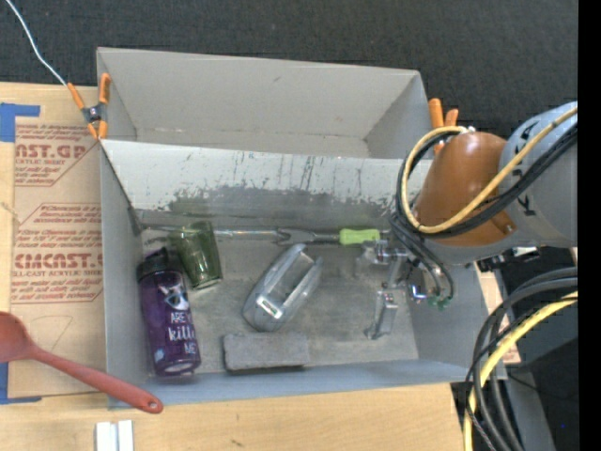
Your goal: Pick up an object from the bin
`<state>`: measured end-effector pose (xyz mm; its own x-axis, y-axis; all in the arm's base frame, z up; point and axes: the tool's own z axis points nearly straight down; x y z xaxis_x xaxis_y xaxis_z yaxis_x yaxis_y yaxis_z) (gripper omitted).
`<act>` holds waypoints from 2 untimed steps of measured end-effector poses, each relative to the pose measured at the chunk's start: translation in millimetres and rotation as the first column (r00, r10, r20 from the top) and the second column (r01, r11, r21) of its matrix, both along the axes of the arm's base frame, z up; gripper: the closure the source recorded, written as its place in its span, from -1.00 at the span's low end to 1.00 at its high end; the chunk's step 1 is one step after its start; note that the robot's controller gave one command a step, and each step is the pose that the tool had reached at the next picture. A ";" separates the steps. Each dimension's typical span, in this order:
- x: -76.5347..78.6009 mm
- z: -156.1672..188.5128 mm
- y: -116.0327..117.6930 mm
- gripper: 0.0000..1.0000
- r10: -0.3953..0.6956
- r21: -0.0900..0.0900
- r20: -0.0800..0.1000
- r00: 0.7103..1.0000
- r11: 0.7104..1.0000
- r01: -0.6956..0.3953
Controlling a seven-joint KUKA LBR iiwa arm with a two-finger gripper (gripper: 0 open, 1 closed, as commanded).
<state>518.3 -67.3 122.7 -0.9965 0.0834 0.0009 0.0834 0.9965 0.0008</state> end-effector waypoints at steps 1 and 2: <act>-7.2 -53.2 17.6 -1.00 0.011 -0.002 0.005 1.000 1.000 -0.011; 9.8 32.0 10.9 -1.00 0.002 0.000 0.000 1.000 1.000 -0.002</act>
Offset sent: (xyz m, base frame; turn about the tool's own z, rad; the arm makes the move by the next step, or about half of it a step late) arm 0.0262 0.0016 0.1073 0.0098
